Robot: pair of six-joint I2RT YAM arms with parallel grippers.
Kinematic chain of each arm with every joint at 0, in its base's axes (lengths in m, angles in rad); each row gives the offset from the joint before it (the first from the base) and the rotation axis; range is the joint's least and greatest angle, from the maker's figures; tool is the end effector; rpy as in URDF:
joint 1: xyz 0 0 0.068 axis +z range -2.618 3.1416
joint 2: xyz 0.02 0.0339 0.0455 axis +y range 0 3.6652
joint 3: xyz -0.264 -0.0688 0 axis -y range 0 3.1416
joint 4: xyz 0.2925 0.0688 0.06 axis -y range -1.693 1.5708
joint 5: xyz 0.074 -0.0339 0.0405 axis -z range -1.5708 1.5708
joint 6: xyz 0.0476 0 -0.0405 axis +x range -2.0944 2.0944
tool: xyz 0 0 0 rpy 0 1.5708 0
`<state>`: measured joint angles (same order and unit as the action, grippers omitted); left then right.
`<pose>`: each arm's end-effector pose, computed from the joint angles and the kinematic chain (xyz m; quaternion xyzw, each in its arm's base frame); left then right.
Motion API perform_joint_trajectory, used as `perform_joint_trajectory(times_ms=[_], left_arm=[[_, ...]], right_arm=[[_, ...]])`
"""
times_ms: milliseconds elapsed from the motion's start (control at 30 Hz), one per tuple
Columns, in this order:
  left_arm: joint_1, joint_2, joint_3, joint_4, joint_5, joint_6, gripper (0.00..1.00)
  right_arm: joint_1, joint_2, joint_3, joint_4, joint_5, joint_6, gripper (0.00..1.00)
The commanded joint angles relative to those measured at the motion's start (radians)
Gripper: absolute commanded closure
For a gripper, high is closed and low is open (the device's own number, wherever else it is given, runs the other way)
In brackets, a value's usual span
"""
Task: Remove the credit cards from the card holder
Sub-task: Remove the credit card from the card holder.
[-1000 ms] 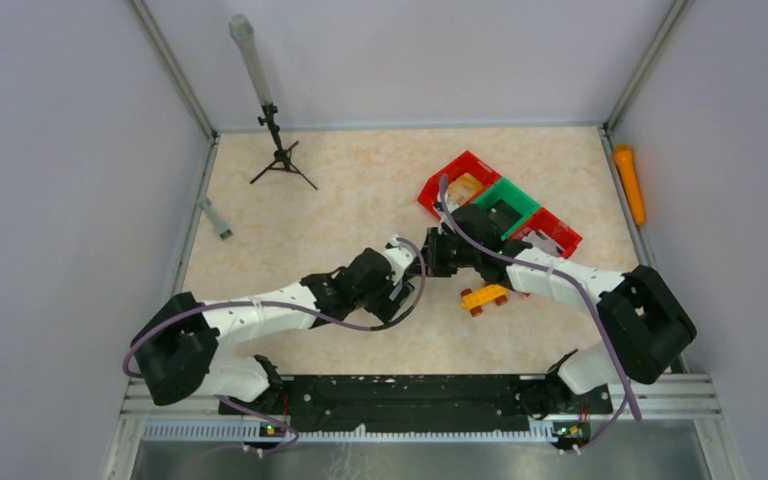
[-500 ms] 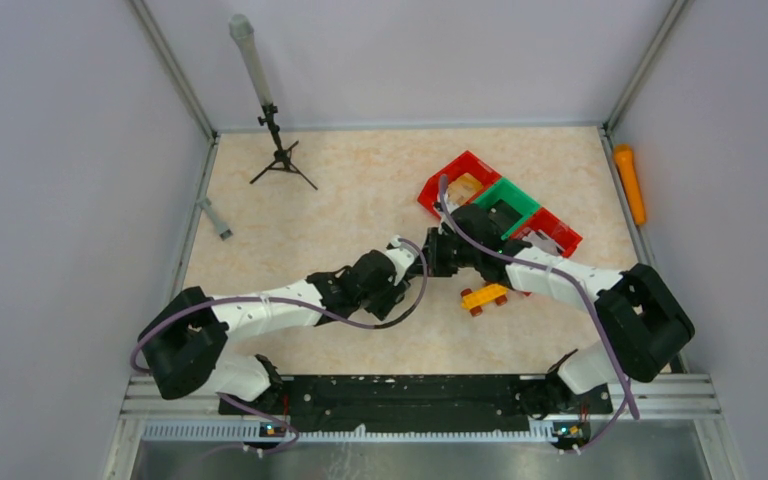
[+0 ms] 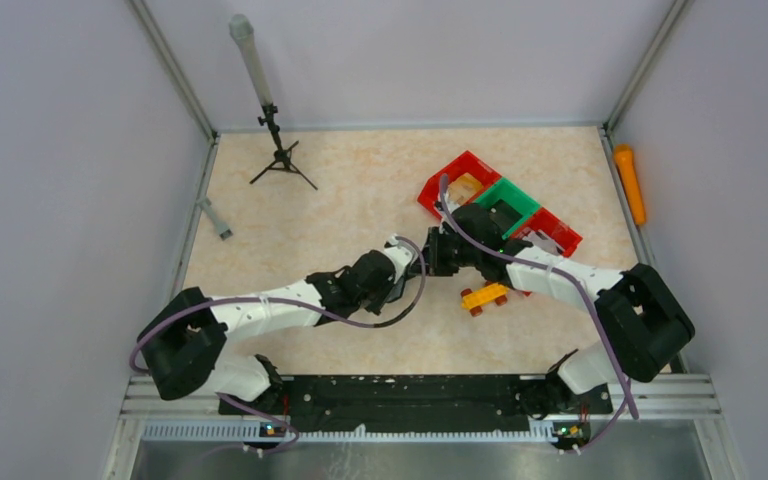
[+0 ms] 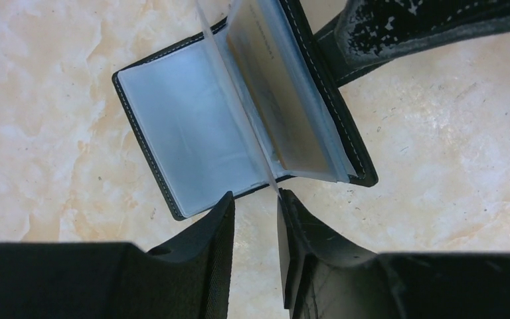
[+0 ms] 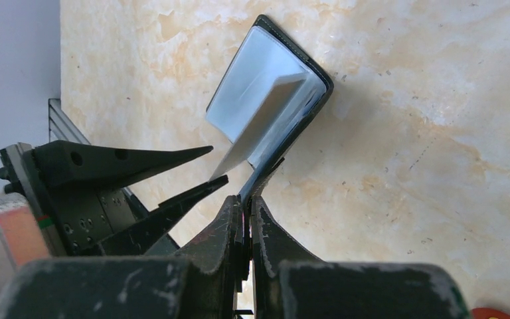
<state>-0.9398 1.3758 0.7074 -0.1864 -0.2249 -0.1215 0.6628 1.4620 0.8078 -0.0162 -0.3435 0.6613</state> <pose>0.1942 -0.2478 0.1475 0.3342 0.8695 -0.0856 0.3535 0.2684 0.2299 0.1717 -0.0750 0.8871 0.3849 0.2436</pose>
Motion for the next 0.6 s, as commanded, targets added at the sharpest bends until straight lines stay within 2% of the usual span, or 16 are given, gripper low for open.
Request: perform_joint_trajectory(times_ms=[0,100,267,400,500,567], left_arm=[[0.014,-0.057,0.008,0.044,-0.044,-0.044,0.69],[0.068,-0.084,-0.014,0.052,-0.007,-0.08,0.74],[0.19,-0.096,-0.038,0.072,0.178,-0.112,0.73],[0.238,-0.063,-0.03,0.071,0.277,-0.13,0.67],[0.269,-0.031,-0.019,0.058,0.294,-0.148,0.65],[0.286,-0.012,-0.013,0.047,0.284,-0.165,0.56]], right_arm=[[-0.009,0.002,0.025,-0.007,-0.019,-0.02,1.0],[-0.009,0.002,0.024,-0.013,-0.017,-0.027,1.0],[-0.011,0.0,0.01,-0.02,-0.017,-0.034,1.0],[-0.011,-0.006,-0.016,0.001,-0.018,-0.029,1.0],[-0.012,-0.008,-0.029,0.009,-0.019,-0.024,1.0],[-0.014,-0.011,-0.041,0.01,-0.02,-0.022,0.96]])
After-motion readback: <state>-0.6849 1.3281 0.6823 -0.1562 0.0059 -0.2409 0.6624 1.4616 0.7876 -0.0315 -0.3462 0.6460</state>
